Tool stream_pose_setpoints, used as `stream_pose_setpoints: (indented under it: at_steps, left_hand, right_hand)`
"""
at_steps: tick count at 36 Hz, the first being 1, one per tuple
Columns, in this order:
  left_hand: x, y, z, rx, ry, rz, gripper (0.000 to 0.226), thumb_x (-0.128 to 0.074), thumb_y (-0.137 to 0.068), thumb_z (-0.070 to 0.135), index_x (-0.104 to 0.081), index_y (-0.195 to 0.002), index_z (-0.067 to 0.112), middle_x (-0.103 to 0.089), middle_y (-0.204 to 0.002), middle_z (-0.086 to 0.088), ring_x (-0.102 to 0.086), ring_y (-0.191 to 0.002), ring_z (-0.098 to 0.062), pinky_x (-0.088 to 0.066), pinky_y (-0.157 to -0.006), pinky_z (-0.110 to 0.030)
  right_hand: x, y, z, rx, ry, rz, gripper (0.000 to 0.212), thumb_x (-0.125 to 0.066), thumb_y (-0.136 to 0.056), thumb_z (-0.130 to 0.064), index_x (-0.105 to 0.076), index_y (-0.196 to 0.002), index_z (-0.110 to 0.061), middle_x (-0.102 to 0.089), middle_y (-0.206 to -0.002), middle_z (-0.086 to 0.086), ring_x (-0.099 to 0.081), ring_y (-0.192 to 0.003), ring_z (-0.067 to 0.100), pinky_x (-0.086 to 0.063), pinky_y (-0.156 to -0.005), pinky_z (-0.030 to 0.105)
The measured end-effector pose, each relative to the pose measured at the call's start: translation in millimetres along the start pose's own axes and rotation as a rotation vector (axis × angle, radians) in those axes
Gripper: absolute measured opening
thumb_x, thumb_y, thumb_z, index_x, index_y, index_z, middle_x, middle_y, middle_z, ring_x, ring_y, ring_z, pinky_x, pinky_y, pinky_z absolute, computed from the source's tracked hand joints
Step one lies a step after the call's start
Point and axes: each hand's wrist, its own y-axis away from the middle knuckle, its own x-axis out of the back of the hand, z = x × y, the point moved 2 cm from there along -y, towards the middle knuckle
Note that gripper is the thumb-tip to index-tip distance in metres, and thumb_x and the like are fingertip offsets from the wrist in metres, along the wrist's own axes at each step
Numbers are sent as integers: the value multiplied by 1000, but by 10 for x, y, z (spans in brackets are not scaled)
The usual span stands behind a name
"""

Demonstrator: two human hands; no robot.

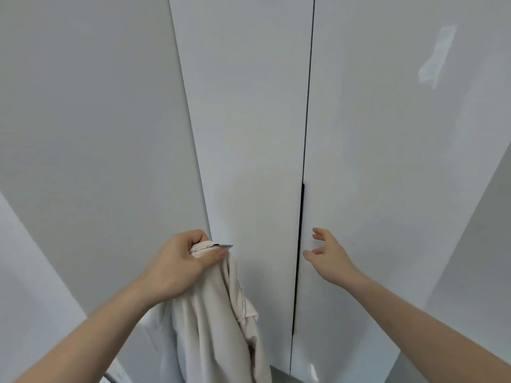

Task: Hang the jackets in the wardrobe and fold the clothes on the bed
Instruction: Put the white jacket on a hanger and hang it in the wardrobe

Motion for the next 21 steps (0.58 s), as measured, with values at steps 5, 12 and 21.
stream_pose_setpoints:
  at_steps: [5,12,21]
  left_hand:
    - [-85,-628,-143,-75,18,-77,30,-78,-86,39,-62,-71,19,-57,-60,12,-48,-53,-2,-36,-51,-15]
    - [-254,-1448,-515,-146,6,-197,34,-76,-86,41,-58,-72,16,-53,-59,10,-44,-52,-4,-32,-49,-18]
    - [-410,-2128,-882,-164,88,-319,34,-78,-87,35,-56,-70,14,-49,-53,13,-41,-48,-4,-33,-51,-25]
  right_hand:
    - [-176,-498,-152,-24,-20,73,72,-66,-95,-28,-28,-156,-23,-38,-155,-8,-53,-120,13,-48,-94,32]
    - [-509,-957,-279,-84,-22,285,68,-68,-93,-28,-36,-152,-17,-46,-147,-5,-53,-127,20,-47,-109,45]
    - [-724,-1342,-300,-241,-86,609,27,-71,-88,-29,-52,-107,-27,-61,-102,-14,-62,-83,1,-44,-62,21]
